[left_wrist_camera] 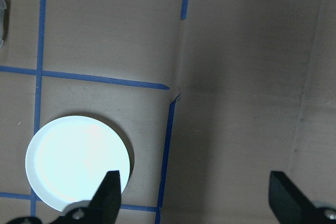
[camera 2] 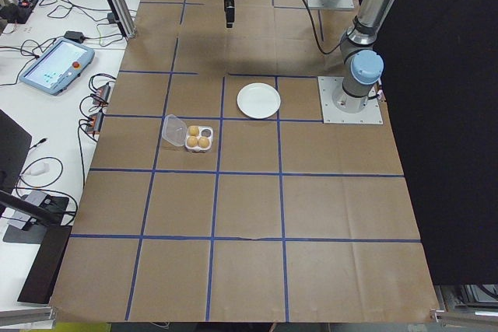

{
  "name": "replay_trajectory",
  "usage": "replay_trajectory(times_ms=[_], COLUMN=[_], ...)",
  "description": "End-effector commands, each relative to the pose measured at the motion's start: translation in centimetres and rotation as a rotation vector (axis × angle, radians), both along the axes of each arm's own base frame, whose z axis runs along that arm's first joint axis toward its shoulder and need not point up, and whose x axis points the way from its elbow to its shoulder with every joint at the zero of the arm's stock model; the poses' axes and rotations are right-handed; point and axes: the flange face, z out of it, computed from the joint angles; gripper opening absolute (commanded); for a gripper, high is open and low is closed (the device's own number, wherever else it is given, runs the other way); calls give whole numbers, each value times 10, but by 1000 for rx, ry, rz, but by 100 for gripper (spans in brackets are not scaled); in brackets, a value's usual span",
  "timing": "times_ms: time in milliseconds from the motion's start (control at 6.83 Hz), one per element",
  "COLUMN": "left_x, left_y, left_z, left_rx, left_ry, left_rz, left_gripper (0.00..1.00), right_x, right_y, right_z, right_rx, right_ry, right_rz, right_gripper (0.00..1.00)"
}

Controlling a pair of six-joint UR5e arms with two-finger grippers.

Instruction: Place egg on plate

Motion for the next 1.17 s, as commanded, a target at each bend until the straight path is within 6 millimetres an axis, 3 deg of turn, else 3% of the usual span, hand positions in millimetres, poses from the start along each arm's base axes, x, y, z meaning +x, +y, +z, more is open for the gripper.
replay_trajectory(times_ms=[0,1025], left_x=[0,0], left_y=[-1,2], left_z=[0,4], left_rx=[-3,-10], left_ry=[-1,1], left_rz=[0,10], left_gripper=[100,100], right_x=[0,0], right_y=[0,0], right_z=[0,0], right_rx=[0,0], right_ry=[0,0], right_rz=[0,0], right_gripper=[100,100])
